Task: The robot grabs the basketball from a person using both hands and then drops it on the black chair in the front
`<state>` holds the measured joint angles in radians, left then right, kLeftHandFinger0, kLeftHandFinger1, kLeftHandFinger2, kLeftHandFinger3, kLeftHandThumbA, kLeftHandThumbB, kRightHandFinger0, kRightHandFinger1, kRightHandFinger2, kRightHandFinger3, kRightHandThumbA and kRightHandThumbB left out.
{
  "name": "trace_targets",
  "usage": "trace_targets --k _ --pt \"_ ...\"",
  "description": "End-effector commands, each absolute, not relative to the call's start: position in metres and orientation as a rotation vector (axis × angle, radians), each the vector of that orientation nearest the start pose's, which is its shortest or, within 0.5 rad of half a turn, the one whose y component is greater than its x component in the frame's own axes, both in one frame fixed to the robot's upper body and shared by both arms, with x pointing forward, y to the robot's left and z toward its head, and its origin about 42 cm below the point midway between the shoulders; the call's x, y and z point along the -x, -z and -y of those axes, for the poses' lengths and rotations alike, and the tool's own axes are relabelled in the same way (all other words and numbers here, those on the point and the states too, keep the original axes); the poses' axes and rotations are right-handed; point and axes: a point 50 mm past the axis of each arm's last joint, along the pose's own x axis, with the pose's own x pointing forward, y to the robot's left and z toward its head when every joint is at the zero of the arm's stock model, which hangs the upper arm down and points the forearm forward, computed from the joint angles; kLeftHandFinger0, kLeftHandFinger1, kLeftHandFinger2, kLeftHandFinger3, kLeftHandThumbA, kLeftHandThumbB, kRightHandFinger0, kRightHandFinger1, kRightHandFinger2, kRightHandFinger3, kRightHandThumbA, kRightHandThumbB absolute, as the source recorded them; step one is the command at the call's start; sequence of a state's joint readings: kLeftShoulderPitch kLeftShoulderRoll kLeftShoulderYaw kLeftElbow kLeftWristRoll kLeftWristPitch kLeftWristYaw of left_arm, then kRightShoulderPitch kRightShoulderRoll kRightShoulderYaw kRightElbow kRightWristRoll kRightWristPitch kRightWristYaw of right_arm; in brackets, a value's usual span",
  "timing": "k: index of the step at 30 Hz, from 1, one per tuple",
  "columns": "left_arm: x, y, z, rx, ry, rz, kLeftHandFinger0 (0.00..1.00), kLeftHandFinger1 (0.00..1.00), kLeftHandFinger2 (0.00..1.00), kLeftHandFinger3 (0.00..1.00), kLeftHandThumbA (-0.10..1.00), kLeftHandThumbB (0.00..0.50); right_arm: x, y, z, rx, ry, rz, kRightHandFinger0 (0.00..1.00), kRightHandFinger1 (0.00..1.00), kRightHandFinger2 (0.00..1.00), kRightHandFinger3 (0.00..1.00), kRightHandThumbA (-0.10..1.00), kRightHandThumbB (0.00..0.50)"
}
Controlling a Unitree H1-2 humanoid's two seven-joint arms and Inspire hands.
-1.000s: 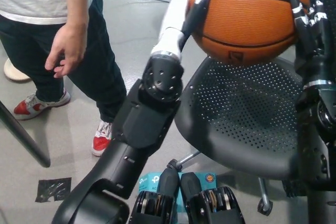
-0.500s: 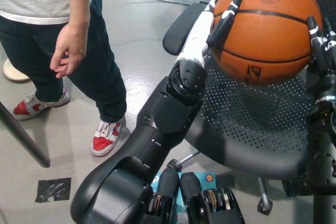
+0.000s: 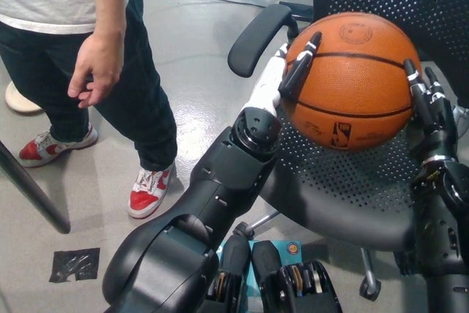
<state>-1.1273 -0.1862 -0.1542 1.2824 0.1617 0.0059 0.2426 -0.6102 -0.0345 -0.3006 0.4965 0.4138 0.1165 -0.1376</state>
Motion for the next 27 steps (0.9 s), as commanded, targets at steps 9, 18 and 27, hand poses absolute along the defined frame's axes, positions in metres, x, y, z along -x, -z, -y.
trace_targets --k 9,18,27 --pt "-0.512 -0.252 0.055 -0.359 0.441 0.044 1.0 1.0 1.0 1.0 1.0 0.297 -0.494 -0.237 0.224 -0.309 0.186 0.177 1.0 1.0 1.0 1.0 1.0 0.236" --pt "-0.526 -0.256 0.028 -0.377 0.391 0.047 1.0 1.0 1.0 1.0 1.0 0.265 -0.499 -0.268 0.291 -0.252 0.284 0.302 1.0 1.0 1.0 1.0 1.0 0.243" --pt "-0.541 -0.267 0.001 -0.406 0.35 0.079 1.0 1.0 1.0 1.0 1.0 0.279 -0.484 -0.315 0.343 -0.271 0.346 0.472 1.0 1.0 1.0 1.0 1.0 0.321"
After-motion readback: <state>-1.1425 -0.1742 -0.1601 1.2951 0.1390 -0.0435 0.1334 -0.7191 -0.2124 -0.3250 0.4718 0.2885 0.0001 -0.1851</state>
